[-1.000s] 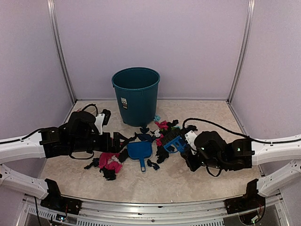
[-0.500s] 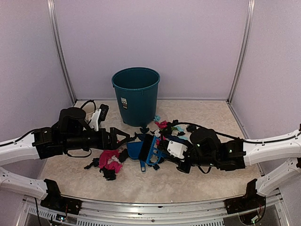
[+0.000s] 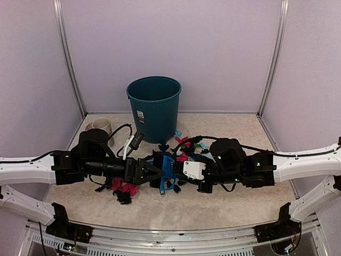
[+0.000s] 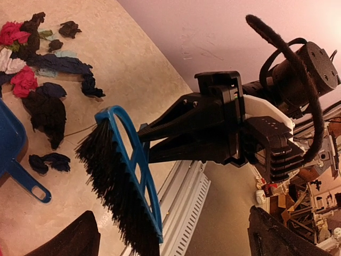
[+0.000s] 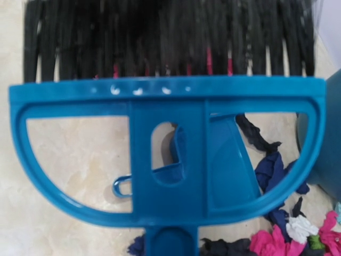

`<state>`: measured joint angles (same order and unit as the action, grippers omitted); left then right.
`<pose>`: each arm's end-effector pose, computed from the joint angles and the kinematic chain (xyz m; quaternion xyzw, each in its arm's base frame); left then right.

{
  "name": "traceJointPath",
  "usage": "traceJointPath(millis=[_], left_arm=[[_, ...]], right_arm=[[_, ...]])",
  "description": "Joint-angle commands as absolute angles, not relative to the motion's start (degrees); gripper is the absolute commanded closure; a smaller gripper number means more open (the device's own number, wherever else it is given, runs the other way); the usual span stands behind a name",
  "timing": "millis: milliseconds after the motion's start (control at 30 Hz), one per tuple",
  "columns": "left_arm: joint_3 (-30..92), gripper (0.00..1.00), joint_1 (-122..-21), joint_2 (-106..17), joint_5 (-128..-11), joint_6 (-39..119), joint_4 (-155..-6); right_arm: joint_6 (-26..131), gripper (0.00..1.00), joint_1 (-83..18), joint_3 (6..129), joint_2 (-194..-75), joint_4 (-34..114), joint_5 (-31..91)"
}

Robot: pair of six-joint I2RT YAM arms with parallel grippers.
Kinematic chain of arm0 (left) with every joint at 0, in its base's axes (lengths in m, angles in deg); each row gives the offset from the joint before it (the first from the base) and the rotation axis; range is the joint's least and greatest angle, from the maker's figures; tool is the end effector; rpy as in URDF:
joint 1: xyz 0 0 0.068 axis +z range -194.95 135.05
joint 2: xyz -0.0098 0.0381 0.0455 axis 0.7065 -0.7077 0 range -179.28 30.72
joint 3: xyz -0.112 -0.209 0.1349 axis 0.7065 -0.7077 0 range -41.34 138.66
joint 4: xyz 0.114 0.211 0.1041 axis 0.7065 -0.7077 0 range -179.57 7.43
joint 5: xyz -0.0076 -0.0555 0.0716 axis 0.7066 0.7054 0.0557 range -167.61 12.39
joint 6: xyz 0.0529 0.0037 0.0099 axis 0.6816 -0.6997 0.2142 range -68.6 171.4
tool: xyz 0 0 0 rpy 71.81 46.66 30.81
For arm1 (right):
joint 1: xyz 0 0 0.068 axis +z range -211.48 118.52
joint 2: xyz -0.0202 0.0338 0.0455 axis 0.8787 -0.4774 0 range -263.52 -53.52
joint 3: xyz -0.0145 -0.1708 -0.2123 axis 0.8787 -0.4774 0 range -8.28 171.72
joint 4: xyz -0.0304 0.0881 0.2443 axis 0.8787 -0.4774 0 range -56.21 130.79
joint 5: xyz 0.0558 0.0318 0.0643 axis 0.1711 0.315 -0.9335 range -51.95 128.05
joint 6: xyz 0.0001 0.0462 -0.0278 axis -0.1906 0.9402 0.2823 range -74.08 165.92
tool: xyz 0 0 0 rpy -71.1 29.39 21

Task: Sweep away the paper scraps from the table
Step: Pass from the right arm to the left

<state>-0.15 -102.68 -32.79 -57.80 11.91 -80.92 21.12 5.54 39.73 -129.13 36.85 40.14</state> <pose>0.1245 -0.2197 0.2743 0.2251 0.7845 -0.5139 0.2644 0.1154 0.2690 0.2516 -0.6205 0.6135 0.1610 0.4611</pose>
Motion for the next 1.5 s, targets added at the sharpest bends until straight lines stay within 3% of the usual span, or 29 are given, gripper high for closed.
traceJointPath(millis=[0, 567, 1000, 1233, 1333, 1467], left_arm=[[-0.8, 0.08, -103.0, -35.5, -52.8, 9.9, -75.6], [2.2, 0.43, -103.0, -43.5, -53.1, 7.8, -75.5], [2.4, 0.63, -102.5, -45.1, -53.7, 5.7, -73.9], [1.1, 0.80, -102.3, -45.8, -52.8, 3.6, -70.7], [0.9, 0.99, -102.3, -45.9, -52.5, 3.5, -70.4], [0.7, 1.00, -102.2, -46.1, -51.9, 2.9, -69.7]], right_arm=[[19.8, 1.00, 5.8, 41.5, -129.5, 35.5, 39.5], [19.6, 1.00, 5.9, 42.3, -128.9, 34.1, 38.2], [19.9, 1.00, 5.9, 41.7, -129.0, 33.8, 37.4], [19.8, 1.00, 6.0, 41.1, -129.2, 34.3, 37.7], [20.3, 1.00, 6.0, 41.0, -129.4, 34.5, 38.1], [21.1, 1.00, 6.0, 40.7, -129.3, 35.2, 38.4]])
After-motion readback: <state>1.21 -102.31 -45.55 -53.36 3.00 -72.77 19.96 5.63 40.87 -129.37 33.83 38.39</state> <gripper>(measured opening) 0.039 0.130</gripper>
